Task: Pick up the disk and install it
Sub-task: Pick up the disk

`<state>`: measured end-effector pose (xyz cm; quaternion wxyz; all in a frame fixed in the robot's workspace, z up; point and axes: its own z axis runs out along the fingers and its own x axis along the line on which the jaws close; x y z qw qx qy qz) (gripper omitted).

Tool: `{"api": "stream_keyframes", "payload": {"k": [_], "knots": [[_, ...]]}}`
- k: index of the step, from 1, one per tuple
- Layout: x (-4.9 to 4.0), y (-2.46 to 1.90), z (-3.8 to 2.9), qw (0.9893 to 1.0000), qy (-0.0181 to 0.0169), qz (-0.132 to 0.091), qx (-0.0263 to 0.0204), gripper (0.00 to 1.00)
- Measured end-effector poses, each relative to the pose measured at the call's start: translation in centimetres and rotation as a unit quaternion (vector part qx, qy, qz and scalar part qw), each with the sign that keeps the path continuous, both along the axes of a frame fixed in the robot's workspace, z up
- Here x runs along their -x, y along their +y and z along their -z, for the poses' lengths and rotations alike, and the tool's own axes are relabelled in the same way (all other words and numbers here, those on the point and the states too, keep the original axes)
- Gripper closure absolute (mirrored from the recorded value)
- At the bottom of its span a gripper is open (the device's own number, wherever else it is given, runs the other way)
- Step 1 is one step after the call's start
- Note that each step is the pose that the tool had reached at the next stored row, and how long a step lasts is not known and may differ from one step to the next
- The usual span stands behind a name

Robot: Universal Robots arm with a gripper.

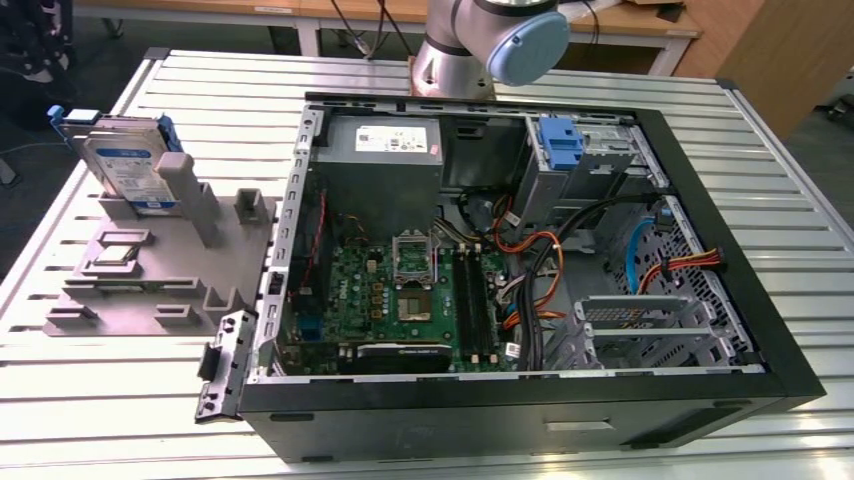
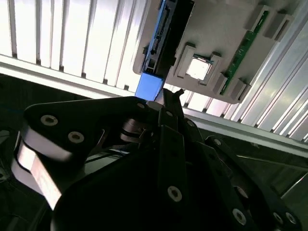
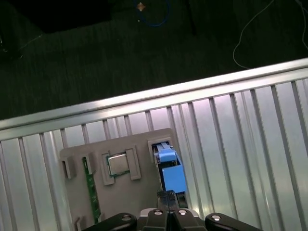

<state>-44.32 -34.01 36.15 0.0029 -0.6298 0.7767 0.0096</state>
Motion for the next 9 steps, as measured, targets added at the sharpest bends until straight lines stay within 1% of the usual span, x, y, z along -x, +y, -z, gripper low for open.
{"api": "stream_keyframes", "payload": {"k": [2,5,7,9], "knots": [[0.0,0.0,0.1,0.9998,0.0,-0.018,0.0,0.9],[0.0,-0.01,0.19,0.999,0.0,-0.044,0.0,0.9],[0.0,0.02,0.24,0.9986,-0.0001,-0.053,-0.0001,0.9],[0.0,0.11,0.27,0.9986,-0.0001,-0.054,-0.0001,0.9]]}}
